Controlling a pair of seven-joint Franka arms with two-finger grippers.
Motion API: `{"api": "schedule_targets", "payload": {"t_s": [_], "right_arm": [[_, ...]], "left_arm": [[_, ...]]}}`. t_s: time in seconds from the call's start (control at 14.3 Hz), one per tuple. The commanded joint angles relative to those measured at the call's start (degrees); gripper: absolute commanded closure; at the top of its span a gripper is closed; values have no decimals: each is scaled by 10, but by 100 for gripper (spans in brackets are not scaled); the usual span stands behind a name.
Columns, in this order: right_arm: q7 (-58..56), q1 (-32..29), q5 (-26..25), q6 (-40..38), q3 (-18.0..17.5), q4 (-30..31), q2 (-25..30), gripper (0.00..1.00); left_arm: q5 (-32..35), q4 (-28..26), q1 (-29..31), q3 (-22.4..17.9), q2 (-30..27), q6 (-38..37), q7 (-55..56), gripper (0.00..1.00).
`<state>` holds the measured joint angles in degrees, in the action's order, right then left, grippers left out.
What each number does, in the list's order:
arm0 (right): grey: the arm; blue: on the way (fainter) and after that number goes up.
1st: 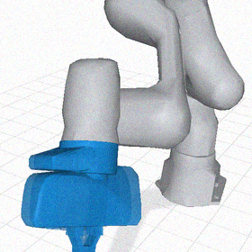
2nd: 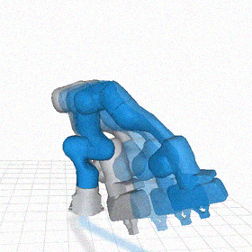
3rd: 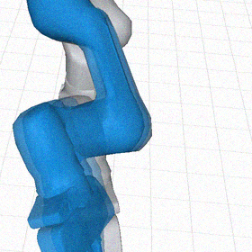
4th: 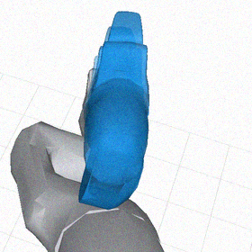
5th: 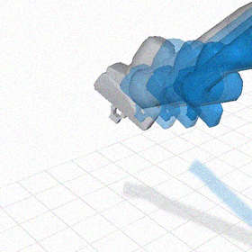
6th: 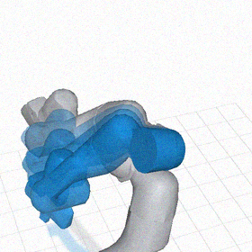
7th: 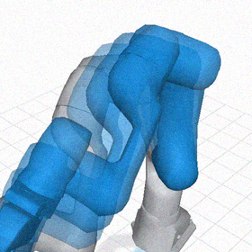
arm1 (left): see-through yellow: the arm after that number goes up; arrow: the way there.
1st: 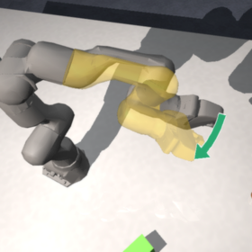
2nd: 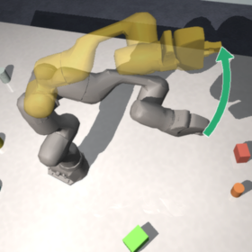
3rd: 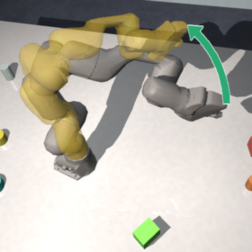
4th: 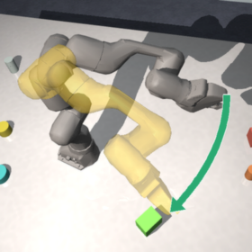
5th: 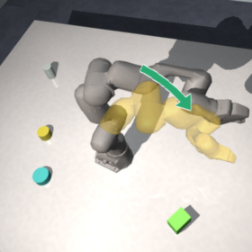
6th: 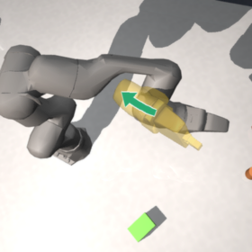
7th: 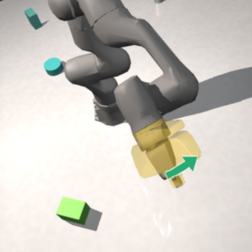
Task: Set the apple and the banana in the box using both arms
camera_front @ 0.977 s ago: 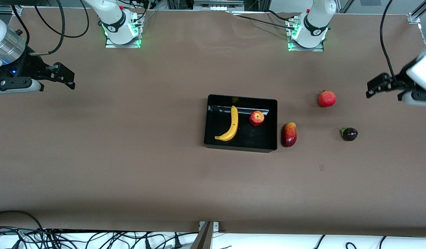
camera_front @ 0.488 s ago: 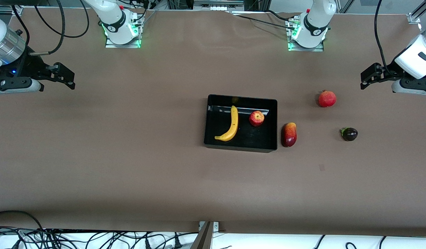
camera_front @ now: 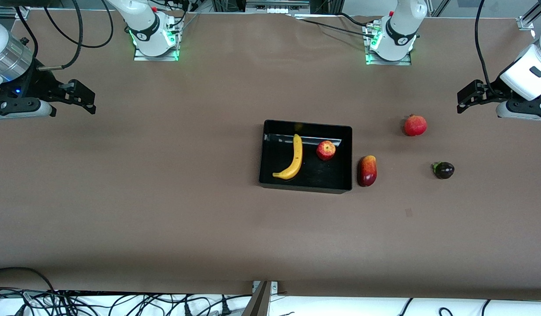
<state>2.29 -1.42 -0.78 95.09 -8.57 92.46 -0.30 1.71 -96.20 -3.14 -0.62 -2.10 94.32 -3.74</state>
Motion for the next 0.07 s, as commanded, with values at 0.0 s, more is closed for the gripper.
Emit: {"api": "schedule_targets", "payload": {"t_s": [0.0], "right_arm": [[-2, -7, 10, 0, -7, -4, 3, 0]], "left_arm": [[8, 1, -9, -7, -4, -5, -6, 0]]}}
